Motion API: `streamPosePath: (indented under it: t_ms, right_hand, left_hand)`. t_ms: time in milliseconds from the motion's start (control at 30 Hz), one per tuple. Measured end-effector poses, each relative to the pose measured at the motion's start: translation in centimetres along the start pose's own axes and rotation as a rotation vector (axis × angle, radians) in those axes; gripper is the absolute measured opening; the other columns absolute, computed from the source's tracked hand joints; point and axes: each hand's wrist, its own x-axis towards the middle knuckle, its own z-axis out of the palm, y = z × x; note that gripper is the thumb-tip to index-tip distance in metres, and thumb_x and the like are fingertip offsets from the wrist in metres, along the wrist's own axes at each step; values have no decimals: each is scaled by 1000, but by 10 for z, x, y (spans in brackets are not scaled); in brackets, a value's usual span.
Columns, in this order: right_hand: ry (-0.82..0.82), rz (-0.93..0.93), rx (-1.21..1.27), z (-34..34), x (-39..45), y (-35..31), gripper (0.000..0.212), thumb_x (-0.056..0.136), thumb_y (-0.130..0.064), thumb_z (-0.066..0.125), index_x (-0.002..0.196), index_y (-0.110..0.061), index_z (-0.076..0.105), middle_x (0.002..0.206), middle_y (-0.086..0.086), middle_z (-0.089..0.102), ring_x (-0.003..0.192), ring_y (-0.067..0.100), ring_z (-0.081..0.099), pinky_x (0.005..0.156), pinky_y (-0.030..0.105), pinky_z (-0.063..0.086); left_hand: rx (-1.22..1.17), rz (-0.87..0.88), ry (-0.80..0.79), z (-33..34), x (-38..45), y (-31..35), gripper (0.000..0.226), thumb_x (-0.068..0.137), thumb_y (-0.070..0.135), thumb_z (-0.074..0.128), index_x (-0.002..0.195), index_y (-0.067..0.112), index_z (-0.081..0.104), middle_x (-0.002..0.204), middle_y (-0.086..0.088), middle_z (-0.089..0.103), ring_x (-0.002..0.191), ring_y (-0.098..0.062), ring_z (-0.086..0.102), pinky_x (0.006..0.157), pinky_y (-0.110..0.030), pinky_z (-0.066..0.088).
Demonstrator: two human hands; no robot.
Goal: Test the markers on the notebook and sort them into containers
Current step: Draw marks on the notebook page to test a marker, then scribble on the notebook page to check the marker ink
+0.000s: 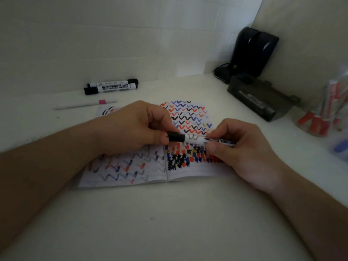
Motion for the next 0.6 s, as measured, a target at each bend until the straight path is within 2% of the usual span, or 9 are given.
streamPosePath:
  t_ms: [67, 133, 200, 267, 333, 400, 433, 500, 600]
  right_hand:
    - [-15, 78, 105, 2, 6, 0, 10, 86, -2, 77, 86, -11, 71, 61, -6, 65, 47, 0, 51, 48, 13, 39]
    - [-53, 83, 74, 5, 7, -1, 9, 89, -7, 76, 95, -14, 73, 63, 0, 62, 48, 6, 47, 47, 19, 37]
    - [-56, 60, 52, 7, 4, -2, 10, 91, -10, 75, 99, -15, 74, 63, 2, 63, 48, 10, 48, 49, 25, 39]
    - [3, 51, -16, 6, -4, -5, 9, 92, -17, 76, 100, -20, 75, 67, 0, 69, 52, 12, 55, 55, 30, 46]
    - [60, -22, -330, -1, -15, -9, 8, 91, -31, 76, 99, -29, 76, 78, -9, 73, 68, 8, 64, 69, 31, 52]
    - [55, -130, -617, -15, -35, -20, 12, 90, -39, 74, 102, -36, 75, 85, -18, 71, 78, 4, 64, 75, 29, 52]
    - [52, -175, -664, -25, -50, -27, 14, 89, -40, 74, 103, -37, 75, 86, -18, 71, 78, 3, 65, 75, 29, 52]
    - [87, -215, -665, -47, -93, -39, 15, 88, -41, 73, 101, -36, 75, 86, -18, 73, 77, 0, 66, 72, 25, 52]
    - [155, -257, -629, -75, -185, -43, 14, 87, -39, 77, 101, -34, 76, 88, -20, 72, 78, -3, 67, 69, 17, 52]
  left_hand:
    - [-43, -41, 41, 3, 5, -3, 17, 98, 2, 61, 102, 15, 71, 85, -2, 78, 71, -7, 67, 66, -18, 55]
    - [-98, -87, 67, 8, 9, -3, 20, 105, 5, 49, 107, 13, 68, 81, -3, 74, 68, -10, 63, 60, -20, 52]
    - [-50, -117, 79, 14, 9, 2, 19, 106, 15, 51, 107, 16, 70, 78, 2, 71, 66, -8, 59, 60, -21, 49]
    - [217, -122, 106, 18, 4, 9, 16, 104, 30, 57, 105, 29, 73, 74, 13, 69, 63, -1, 55, 62, -18, 44]
    - [541, -94, 129, 25, -3, 22, 10, 101, 42, 59, 102, 41, 69, 75, 19, 67, 65, 4, 55, 62, -17, 40]
    - [744, -39, 136, 42, -12, 40, 8, 99, 48, 60, 104, 48, 65, 82, 23, 66, 72, 7, 58, 62, -12, 38]
    - [779, 11, 145, 54, -19, 51, 8, 98, 49, 61, 104, 47, 66, 82, 24, 65, 74, 9, 59, 62, -9, 37]
    - [789, 152, 156, 85, -34, 76, 17, 97, 51, 60, 106, 41, 69, 82, 24, 66, 76, 7, 60, 66, -13, 40]
    - [753, 372, 102, 150, -65, 109, 21, 91, 49, 56, 98, 34, 70, 80, 18, 66, 76, 0, 61, 67, -18, 44]
